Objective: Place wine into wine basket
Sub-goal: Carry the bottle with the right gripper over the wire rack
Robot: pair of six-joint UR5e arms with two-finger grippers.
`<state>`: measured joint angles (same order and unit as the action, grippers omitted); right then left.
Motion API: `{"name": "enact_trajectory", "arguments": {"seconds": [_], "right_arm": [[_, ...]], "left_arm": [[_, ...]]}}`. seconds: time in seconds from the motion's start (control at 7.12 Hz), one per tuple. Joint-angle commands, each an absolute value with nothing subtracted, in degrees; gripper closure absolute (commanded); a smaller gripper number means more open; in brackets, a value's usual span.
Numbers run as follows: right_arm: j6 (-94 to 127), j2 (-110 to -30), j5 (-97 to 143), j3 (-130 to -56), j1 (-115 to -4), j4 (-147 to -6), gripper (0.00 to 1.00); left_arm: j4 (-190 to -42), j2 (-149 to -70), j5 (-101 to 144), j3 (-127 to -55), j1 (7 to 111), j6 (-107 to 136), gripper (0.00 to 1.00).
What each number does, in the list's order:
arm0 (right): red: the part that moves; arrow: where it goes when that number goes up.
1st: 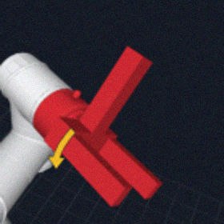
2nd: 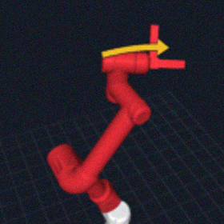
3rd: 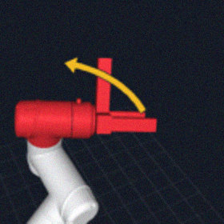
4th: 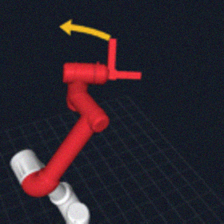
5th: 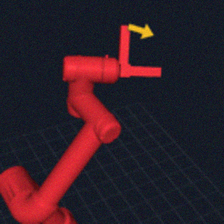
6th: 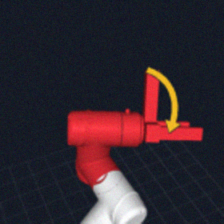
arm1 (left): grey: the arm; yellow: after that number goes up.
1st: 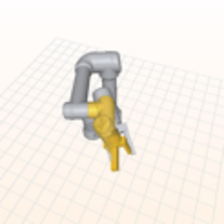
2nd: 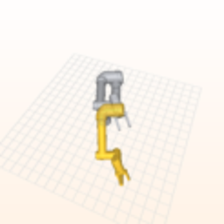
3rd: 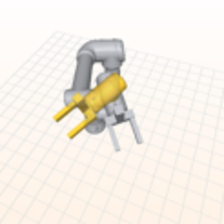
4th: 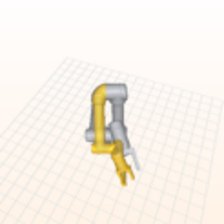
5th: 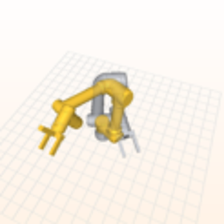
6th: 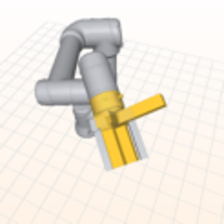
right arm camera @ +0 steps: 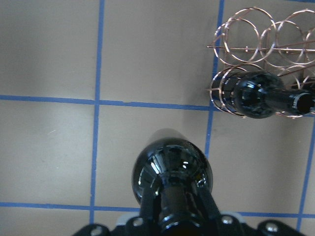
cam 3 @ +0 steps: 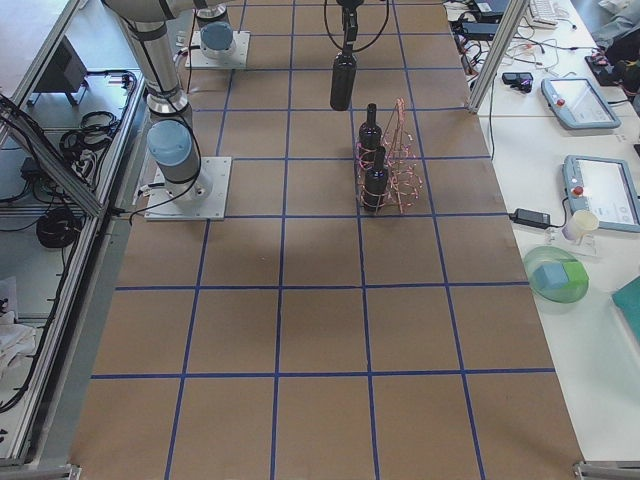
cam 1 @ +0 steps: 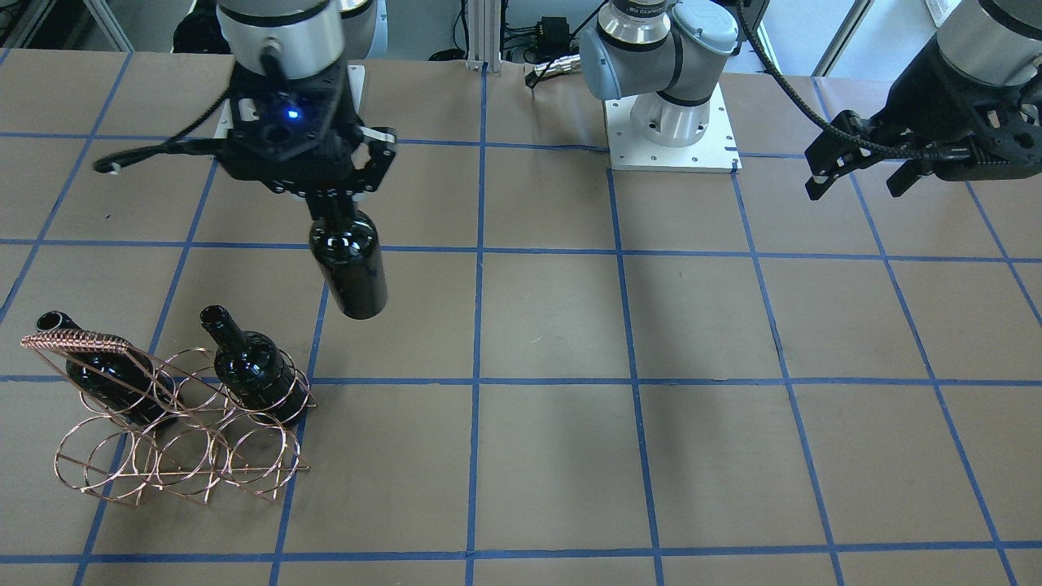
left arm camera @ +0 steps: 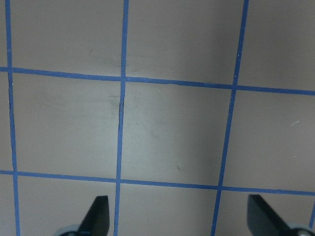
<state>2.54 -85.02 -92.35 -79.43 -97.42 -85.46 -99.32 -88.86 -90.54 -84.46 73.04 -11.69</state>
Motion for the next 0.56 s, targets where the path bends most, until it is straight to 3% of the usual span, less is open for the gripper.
{"name": "enact_trajectory", "arguments": {"seconds": [0.0, 0.42], "right_arm": [[-10.05, -86.48, -92.72, -80.07, -86.27, -82.8, 0.89], [-14.5, -85.79, -94.3, -79.02, -80.6, -83.23, 0.89]], "left_arm": [[-99.23, -88.86, -90.27, -84.55, 73.39, -11.69, 0.0], [-99.23, -88.68, -90.53, -84.81, 73.21, -11.78, 0.0]]}}
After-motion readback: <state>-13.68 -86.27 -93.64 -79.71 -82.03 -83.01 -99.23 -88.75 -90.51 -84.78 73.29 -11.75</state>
